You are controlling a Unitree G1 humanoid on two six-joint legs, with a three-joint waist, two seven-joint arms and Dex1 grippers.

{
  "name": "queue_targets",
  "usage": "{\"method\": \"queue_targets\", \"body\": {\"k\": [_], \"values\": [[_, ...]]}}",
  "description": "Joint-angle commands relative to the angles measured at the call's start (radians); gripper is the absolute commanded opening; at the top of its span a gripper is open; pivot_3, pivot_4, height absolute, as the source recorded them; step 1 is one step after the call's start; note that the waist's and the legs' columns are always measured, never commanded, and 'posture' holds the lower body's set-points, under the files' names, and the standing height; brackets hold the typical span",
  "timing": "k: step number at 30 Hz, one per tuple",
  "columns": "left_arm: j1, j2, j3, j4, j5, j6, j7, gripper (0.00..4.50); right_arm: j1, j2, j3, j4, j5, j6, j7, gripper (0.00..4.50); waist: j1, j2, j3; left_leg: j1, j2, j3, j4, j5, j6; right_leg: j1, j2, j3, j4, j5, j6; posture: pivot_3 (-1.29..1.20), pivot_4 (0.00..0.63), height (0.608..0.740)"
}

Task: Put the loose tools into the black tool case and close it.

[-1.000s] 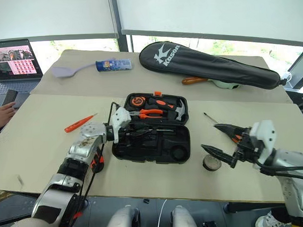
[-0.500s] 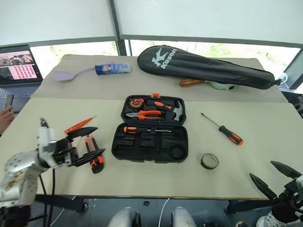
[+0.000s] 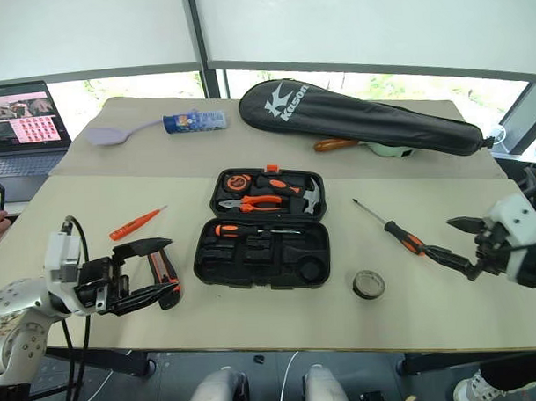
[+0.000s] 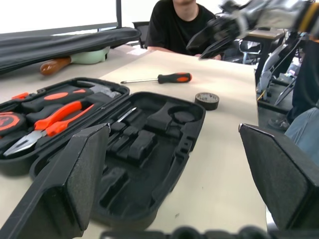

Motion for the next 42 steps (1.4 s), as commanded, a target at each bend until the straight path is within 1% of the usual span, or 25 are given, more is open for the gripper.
{"method": "queue_targets", "body": {"k": [1,5,7,8,9,10,11,12,13,16,18,19,21,23,25,28,30,32,33,37,42], "values": [[-0.021,-0.011,-0.024,-0.043,0.004,-0.009,0.018,4.45,-0.151,0.000,0.112,0.145,-0.104,0.001,0.029,4.50,-0.001,0.000,0.000,-0.002,0.000,0.000,0.000,0.000,0.000,-0.002,0.000,0.000,0.000,0.000,0.000,0.00,0.150,0.740],[-0.017,-0.012,-0.044,-0.050,0.004,-0.007,0.025,4.45,-0.321,0.042,0.230,0.319,-0.211,-0.031,0.039,4.50,-0.008,0.000,0.000,-0.006,0.000,0.001,0.000,0.000,0.000,-0.007,0.000,0.001,0.000,0.000,0.001,0.00,0.150,0.740],[-0.011,-0.010,-0.045,-0.048,0.004,-0.011,0.022,4.45,-0.376,0.064,0.249,0.388,-0.236,-0.066,0.037,4.50,-0.009,0.000,0.000,-0.006,0.000,0.001,-0.001,0.000,0.000,-0.007,0.000,0.001,0.000,0.000,0.001,0.00,0.150,0.740],[-0.008,-0.010,-0.043,-0.046,0.004,-0.014,0.019,4.50,-0.396,0.076,0.249,0.415,-0.241,-0.088,0.037,4.00,-0.009,0.000,0.000,-0.006,0.000,0.002,-0.001,0.000,0.000,-0.008,0.000,0.001,0.000,0.000,0.001,0.00,0.150,0.740],[-0.003,-0.009,-0.041,-0.042,0.003,-0.018,0.016,4.50,-0.411,0.085,0.251,0.438,-0.243,-0.098,0.048,3.86,-0.008,0.000,0.000,-0.007,0.000,0.002,-0.001,0.000,0.000,-0.008,0.000,0.001,0.000,0.000,0.001,0.00,0.150,0.740],[-0.001,-0.007,-0.038,-0.038,0.002,-0.020,0.012,4.50,-0.423,0.092,0.253,0.457,-0.245,-0.107,0.064,3.46,-0.008,0.000,0.000,-0.008,0.000,0.002,-0.001,0.000,0.000,-0.009,0.000,0.001,0.001,0.000,0.001,0.00,0.150,0.740],[0.002,-0.006,-0.034,-0.034,0.000,-0.022,0.009,4.50,-0.432,0.097,0.254,0.475,-0.251,-0.117,0.071,3.22,-0.007,0.000,0.000,-0.008,0.000,0.002,-0.001,0.000,0.000,-0.009,0.000,0.001,0.001,0.000,0.001,0.00,0.150,0.740],[0.005,-0.005,-0.031,-0.030,-0.001,-0.024,0.005,4.50,-0.440,0.101,0.254,0.492,-0.256,-0.125,0.072,2.76,-0.005,0.000,0.000,-0.008,0.000,0.002,-0.001,0.000,0.000,-0.009,0.000,0.001,0.001,0.001,0.001,0.00,0.150,0.740],[0.008,-0.004,-0.028,-0.026,0.000,-0.027,0.000,4.50,-0.445,0.103,0.254,0.507,-0.262,-0.134,0.074,2.47,-0.004,0.000,0.000,-0.008,0.000,0.002,-0.001,0.000,0.000,-0.009,0.000,0.001,0.001,0.001,0.001,0.00,0.150,0.740],[0.018,-0.002,-0.019,-0.014,0.000,-0.037,-0.012,4.50,-0.452,0.097,0.240,0.538,-0.260,-0.169,0.082,1.39,-0.004,0.000,0.000,-0.008,-0.001,0.002,-0.001,0.000,0.000,-0.009,-0.001,0.001,0.001,0.001,0.001,0.00,0.150,0.740],[0.025,-0.006,-0.009,-0.010,-0.003,-0.043,-0.013,4.50,-0.452,0.085,0.204,0.541,-0.239,-0.221,0.077,0.98,-0.005,0.000,0.000,-0.008,-0.001,0.002,-0.001,0.000,0.000,-0.009,-0.001,0.001,0.001,0.001,0.001,0.00,0.150,0.740],[0.029,-0.011,-0.001,-0.008,-0.007,-0.043,-0.008,4.50,-0.451,0.077,0.183,0.532,-0.226,-0.267,0.081,0.99,-0.005,0.000,0.000,-0.008,-0.001,0.002,-0.001,0.000,0.000,-0.009,-0.001,0.001,0.001,0.001,0.001,0.00,0.150,0.740],[0.039,-0.014,0.014,0.000,-0.012,-0.050,-0.004,4.50,-0.440,0.066,0.151,0.473,-0.184,-0.386,0.157,0.99,-0.006,0.002,0.001,-0.008,-0.001,0.002,-0.001,0.000,0.000,-0.010,-0.001,0.001,0.001,0.001,0.001,0.00,0.150,0.740],[0.054,-0.013,0.032,0.010,-0.014,-0.055,0.001,4.50,-0.432,0.082,0.133,0.356,-0.116,-0.398,0.256,0.99,-0.010,0.003,0.002,-0.008,0.000,0.002,-0.002,0.000,0.000,-0.010,-0.001,0.001,0.001,0.001,0.001,0.00,0.150,0.740],[0.066,-0.011,0.045,0.017,-0.012,-0.061,0.001,4.50,-0.426,0.099,0.136,0.246,-0.069,-0.340,0.311,0.99,-0.018,0.003,0.002,-0.007,0.001,0.002,-0.002,0.000,0.000,-0.010,0.000,0.001,0.001,0.001,0.001,0.00,0.150,0.740],[0.103,-0.008,0.073,0.051,0.004,-0.082,0.003,4.50,-0.473,0.174,0.279,-0.015,-0.082,-0.121,0.323,0.99,-0.031,0.003,0.002,-0.006,0.002,0.000,-0.003,0.000,0.000,-0.010,0.001,0.001,0.002,0.001,0.000,0.00,0.150,0.740],[0.123,-0.014,0.084,0.057,0.011,-0.093,0.010,4.50,-0.505,0.226,0.356,-0.110,-0.118,-0.007,0.293,0.99,-0.038,0.003,0.002,-0.005,0.003,-0.003,-0.004,0.000,0.000,-0.010,0.001,0.001,0.002,0.002,-0.001,0.00,0.150,0.740],[0.132,-0.016,0.085,0.054,0.012,-0.098,0.016,4.50,-0.515,0.245,0.385,-0.149,-0.134,0.058,0.268,0.99,-0.029,0.003,0.002,-0.006,0.003,-0.004,-0.004,0.000,0.000,-0.012,0.001,0.000,0.003,0.002,-0.002,0.00,0.150,0.740],[0.141,-0.019,0.086,0.048,0.013,-0.100,0.021,4.50,-0.528,0.271,0.420,-0.154,-0.165,0.069,0.248,0.99,-0.022,0.003,0.002,-0.007,0.002,-0.005,-0.004,0.000,0.000,-0.012,0.001,0.000,0.003,0.002,-0.002,0.00,0.150,0.740],[0.171,-0.032,0.082,0.015,0.018,-0.108,0.043,4.50,-0.565,0.326,0.534,-0.134,-0.269,0.060,0.216,0.99,0.001,0.002,0.002,-0.011,0.000,-0.004,-0.003,0.000,0.000,-0.014,-0.004,-0.001,0.001,0.002,0.000,0.00,0.150,0.740],[0.185,-0.044,0.075,-0.011,0.025,-0.112,0.065,4.50,-0.597,0.350,0.583,-0.076,-0.340,0.044,0.192,0.99,0.004,0.002,0.002,-0.012,0.000,0.000,-0.002,0.000,0.000,-0.015,-0.003,-0.002,0.001,0.002,0.001,0.00,0.150,0.740]]}}
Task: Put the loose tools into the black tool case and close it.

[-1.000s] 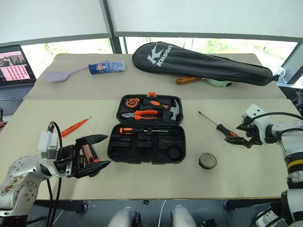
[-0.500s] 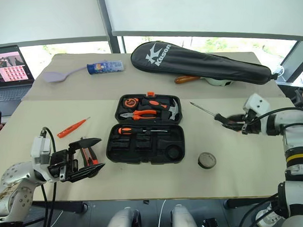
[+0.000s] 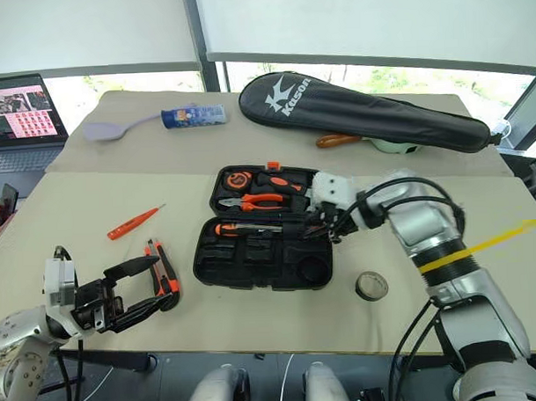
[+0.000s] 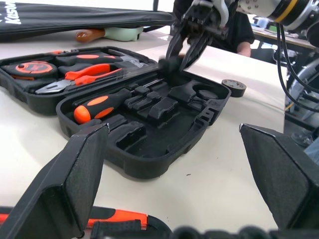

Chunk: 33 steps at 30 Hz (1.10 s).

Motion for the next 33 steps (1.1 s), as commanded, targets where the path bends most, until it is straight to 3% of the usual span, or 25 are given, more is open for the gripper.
{"method": "queue_targets", "body": {"k": [1,21,23,24,28,33], "values": [[0.008,-0.006,0.007,-0.044,0.005,-0.021,0.018,4.50,-0.040,-0.002,0.001,0.009,-0.035,-0.011,-0.004,0.99,-0.002,0.000,0.000,0.000,0.000,0.001,0.000,0.000,0.000,0.000,0.000,0.000,0.000,0.000,0.000,0.00,0.150,0.740],[0.059,-0.028,0.008,-0.119,0.012,-0.019,0.092,4.50,-0.066,0.059,0.048,-0.030,-0.073,0.053,0.025,0.99,-0.008,0.000,0.000,0.000,0.001,0.001,0.000,0.000,0.000,0.000,0.001,0.000,0.000,0.000,0.000,0.00,0.150,0.740],[0.059,-0.028,0.008,-0.122,0.013,-0.018,0.097,4.50,-0.068,0.059,0.048,-0.023,-0.074,0.045,0.025,2.00,-0.008,0.000,0.000,0.000,0.001,0.001,0.000,0.000,0.000,-0.001,0.002,0.000,0.000,0.000,0.000,0.00,0.150,0.740],[0.058,-0.027,0.008,-0.122,0.013,-0.018,0.099,4.50,-0.071,0.056,0.041,-0.029,-0.059,0.048,0.042,2.17,-0.008,0.000,0.000,0.000,0.001,0.001,0.000,0.000,0.000,-0.001,0.001,0.000,0.000,0.000,-0.001,0.00,0.150,0.740],[0.054,-0.025,0.007,-0.123,0.013,-0.014,0.107,4.50,-0.085,0.034,-0.014,-0.061,0.028,0.062,0.122,3.53,-0.008,0.000,0.000,0.000,0.001,0.001,0.000,0.000,0.000,-0.001,0.002,0.000,0.000,0.000,-0.001,0.00,0.150,0.740],[0.045,-0.024,0.006,-0.111,0.018,-0.015,0.116,4.50,-0.099,0.023,-0.114,-0.006,0.114,-0.016,0.139,3.53,-0.007,0.000,0.000,0.000,0.000,0.001,0.000,0.000,0.000,0.000,0.001,0.000,0.000,0.000,-0.001,0.00,0.150,0.740]]}}
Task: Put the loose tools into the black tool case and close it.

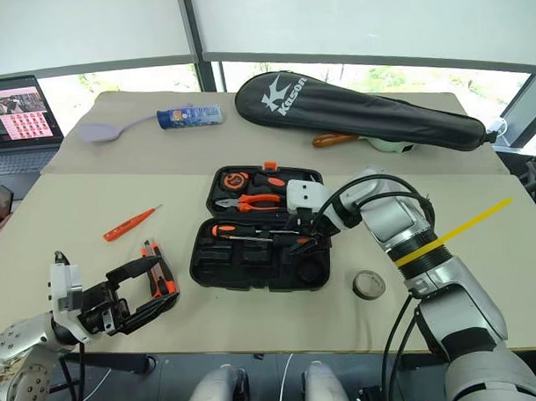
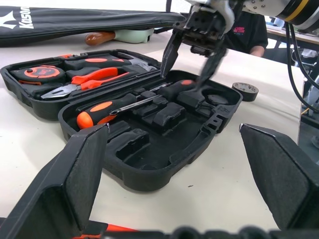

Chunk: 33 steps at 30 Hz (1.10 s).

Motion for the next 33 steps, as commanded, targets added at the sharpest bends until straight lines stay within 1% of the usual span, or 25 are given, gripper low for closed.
{"method": "queue_targets", "body": {"k": [1,3,4,5,7,9,10,11,17,25,27,30,32,33], "values": [[-0.016,0.004,0.006,-0.019,0.005,-0.015,0.010,4.50,-0.018,-0.015,-0.079,0.026,0.049,-0.075,0.010,3.26,0.000,0.000,0.000,0.000,0.000,0.000,0.000,0.000,0.000,0.000,0.000,0.000,0.000,0.000,0.000,0.00,0.150,0.740],[-0.023,0.003,0.004,-0.014,0.009,-0.015,0.017,4.50,0.004,0.010,-0.093,0.045,0.061,-0.093,-0.013,2.76,0.000,0.000,0.000,0.000,0.000,0.000,0.000,0.000,0.000,0.001,0.000,0.000,0.000,0.000,0.000,0.00,0.150,0.740],[-0.026,0.002,0.003,-0.013,0.010,-0.015,0.020,4.50,0.013,0.028,-0.096,0.059,0.061,-0.105,-0.033,2.44,-0.001,0.000,0.000,0.000,0.000,0.000,0.000,0.000,0.000,0.001,0.000,0.000,0.000,0.000,0.000,0.00,0.150,0.740],[-0.027,0.001,0.001,-0.015,0.011,-0.012,0.025,4.50,0.027,0.053,-0.095,0.082,0.056,-0.131,-0.060,2.05,-0.002,0.000,0.000,0.000,0.000,0.000,0.000,0.000,0.000,0.001,0.000,0.000,0.000,0.000,0.000,0.00,0.150,0.740],[-0.025,0.000,-0.001,-0.021,0.012,-0.009,0.031,4.50,0.047,0.085,-0.086,0.122,0.038,-0.177,-0.091,1.43,-0.006,0.000,0.000,0.000,0.001,0.000,0.000,0.000,0.000,0.000,0.001,0.000,0.000,0.000,0.000,0.00,0.150,0.740],[-0.022,0.002,-0.001,-0.023,0.012,-0.007,0.033,4.50,0.057,0.099,-0.079,0.150,0.023,-0.208,-0.103,0.80,-0.007,0.000,0.000,0.000,0.001,0.000,0.000,0.000,0.000,0.000,0.001,0.000,0.000,0.000,0.000,0.00,0.150,0.740],[-0.019,0.005,0.000,-0.026,0.011,-0.006,0.034,4.50,0.063,0.105,-0.070,0.167,0.014,-0.226,-0.106,0.37,-0.006,0.000,0.000,0.000,0.001,0.000,0.000,0.000,0.000,0.000,0.001,0.000,0.000,0.000,0.000,0.00,0.150,0.740],[-0.018,0.007,0.001,-0.026,0.010,-0.005,0.035,4.50,0.065,0.110,-0.065,0.179,0.008,-0.238,-0.109,0.03,-0.005,0.000,0.000,0.000,0.000,0.000,0.000,0.000,0.000,0.000,0.001,0.000,0.000,0.000,0.000,0.00,0.150,0.740],[-0.002,0.020,0.008,-0.032,0.017,-0.004,0.043,4.50,0.086,0.146,-0.027,0.251,-0.050,-0.282,-0.142,0.03,-0.005,0.000,0.000,0.001,0.000,0.000,0.000,0.000,0.000,0.000,0.001,0.000,0.000,0.000,0.000,0.00,0.150,0.740],[0.028,0.031,0.024,-0.036,0.022,-0.005,0.053,4.50,0.110,0.198,-0.009,0.214,-0.054,-0.267,-0.157,0.03,-0.016,-0.001,0.000,0.005,0.002,0.000,-0.002,0.000,0.000,0.003,0.001,0.000,0.000,0.000,-0.001,0.00,0.150,0.740],[0.039,0.030,0.037,-0.037,0.023,-0.008,0.063,4.50,0.109,0.201,-0.041,0.209,-0.035,-0.275,-0.172,0.03,-0.023,-0.001,-0.001,0.006,0.002,-0.001,-0.003,0.000,0.000,0.003,0.001,0.000,0.000,-0.001,-0.002,0.00,0.150,0.740],[0.072,0.020,0.095,-0.038,0.001,0.000,0.096,4.50,0.114,0.189,-0.153,0.178,0.058,-0.304,-0.182,0.03,-0.030,-0.001,-0.001,0.007,0.002,-0.003,-0.005,0.000,0.000,0.003,0.001,0.000,0.001,-0.001,-0.002,0.00,0.150,0.740],[0.097,0.011,0.148,-0.033,-0.016,0.005,0.126,4.50,0.130,0.164,-0.221,0.137,0.125,-0.269,-0.171,0.59,-0.029,-0.001,0.000,0.005,0.002,-0.004,-0.005,0.000,0.000,0.002,0.001,0.000,0.000,-0.001,-0.002,0.00,0.150,0.740],[0.121,0.006,0.188,-0.027,-0.024,0.014,0.152,4.50,0.155,0.131,-0.247,0.113,0.154,-0.266,-0.143,0.73,-0.029,-0.001,0.000,0.005,0.002,-0.005,-0.005,0.000,0.000,0.002,0.001,0.000,0.000,-0.001,-0.002,0.00,0.150,0.740]]}}
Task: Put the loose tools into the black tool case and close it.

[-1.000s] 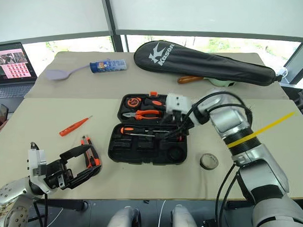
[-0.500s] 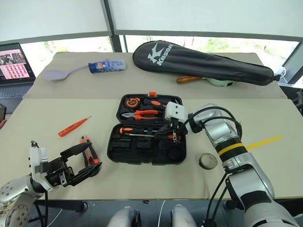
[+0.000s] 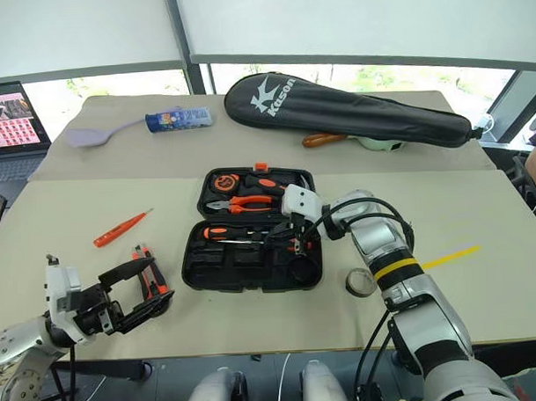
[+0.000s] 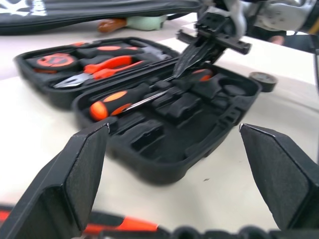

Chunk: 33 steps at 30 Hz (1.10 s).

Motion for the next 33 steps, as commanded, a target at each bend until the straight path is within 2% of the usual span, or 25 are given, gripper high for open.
{"method": "queue_targets", "body": {"k": [1,2,3,6,8,9,11,15,21,24,26,30,33], "values": [[0.073,-0.015,0.157,-0.006,-0.054,0.028,0.078,4.50,0.054,-0.093,-0.149,-0.121,0.147,-0.003,0.073,1.15,0.001,0.000,0.000,-0.001,0.000,0.000,0.000,0.000,0.000,0.000,-0.001,0.000,0.000,0.000,0.000,0.00,0.150,0.740],[0.100,-0.019,0.195,0.001,-0.066,0.045,0.097,4.50,0.089,-0.112,-0.180,-0.140,0.181,-0.032,0.098,1.44,0.005,-0.001,0.001,0.000,0.000,0.000,0.000,0.000,0.000,0.000,-0.002,0.000,0.000,0.000,0.000,0.00,0.150,0.740],[0.132,-0.028,0.238,0.013,-0.072,0.043,0.106,4.50,0.131,-0.127,-0.224,-0.164,0.228,-0.037,0.113,1.92,0.007,-0.002,0.000,0.000,0.000,-0.001,0.000,0.000,0.000,0.001,-0.002,0.000,-0.001,0.000,0.001,0.00,0.150,0.740],[0.217,-0.059,0.338,0.048,-0.071,0.041,0.143,4.50,0.242,-0.148,-0.341,-0.199,0.315,-0.093,0.111,2.77,0.007,-0.005,0.000,0.000,0.000,-0.001,0.000,-0.001,-0.001,0.002,-0.002,-0.001,-0.003,0.000,0.001,0.00,0.150,0.740],[0.265,-0.083,0.398,0.075,-0.050,0.064,0.223,4.50,0.327,-0.161,-0.403,-0.208,0.326,-0.158,0.095,3.52,0.006,-0.005,0.000,0.001,0.000,0.000,0.000,-0.001,-0.001,0.002,-0.002,-0.001,-0.003,0.000,0.001,0.00,0.150,0.740],[0.280,-0.090,0.415,0.083,-0.049,0.069,0.238,4.50,0.360,-0.161,-0.423,-0.214,0.333,-0.187,0.093,3.72,0.006,-0.006,0.000,0.001,0.000,0.000,0.000,-0.001,-0.001,0.002,-0.002,-0.001,-0.003,0.000,0.001,0.00,0.150,0.740],[0.299,-0.101,0.437,0.096,-0.048,0.060,0.242,4.50,0.423,-0.150,-0.460,-0.218,0.336,-0.253,0.068,4.45,0.006,-0.006,0.001,0.002,0.000,0.000,0.000,-0.001,-0.001,0.003,-0.002,0.000,-0.003,0.000,0.001,0.00,0.150,0.740],[0.270,-0.084,0.453,0.118,-0.076,0.081,0.257,4.50,0.517,-0.141,-0.491,-0.286,0.399,-0.215,0.042,4.48,0.007,-0.006,0.001,0.003,-0.001,0.002,0.000,0.000,-0.001,0.004,-0.002,0.000,-0.002,-0.001,0.001,0.00,0.150,0.740],[0.014,0.098,0.361,0.234,-0.044,0.226,0.314,4.50,0.537,-0.118,-0.476,-0.416,0.447,-0.190,-0.020,4.48,0.020,-0.007,0.001,0.004,-0.001,0.004,0.000,0.001,-0.003,0.003,0.001,0.000,0.000,-0.001,-0.001,0.00,0.150,0.740],[-0.273,0.229,0.205,0.408,0.026,0.326,0.332,4.50,0.521,-0.111,-0.463,-0.506,0.477,-0.148,-0.062,4.48,0.031,-0.008,0.001,0.004,-0.001,0.005,0.000,0.002,-0.004,0.003,0.001,0.000,0.001,0.000,-0.001,0.00,0.150,0.740],[-0.438,0.275,0.089,0.543,0.098,0.339,0.298,4.50,0.524,-0.108,-0.455,-0.547,0.483,-0.135,-0.085,4.48,0.036,-0.009,0.002,0.004,-0.001,0.004,0.000,0.003,-0.005,0.003,0.002,-0.001,0.001,0.000,0.000,0.00,0.150,0.740],[-0.707,0.298,-0.097,0.802,0.224,0.319,0.203,4.50,0.538,-0.105,-0.442,-0.610,0.492,-0.106,-0.127,4.48,0.028,-0.010,0.001,0.002,-0.002,0.005,-0.001,0.003,-0.005,0.003,0.001,-0.001,0.000,0.000,0.000,0.00,0.150,0.740],[-0.962,0.264,-0.242,1.075,0.351,0.245,0.111,4.50,0.556,-0.109,-0.444,-0.647,0.486,-0.095,-0.164,4.48,0.031,-0.011,0.002,-0.002,-0.002,0.004,-0.001,0.002,-0.006,0.000,0.002,-0.002,0.000,0.000,0.001,0.00,0.150,0.740]]}}
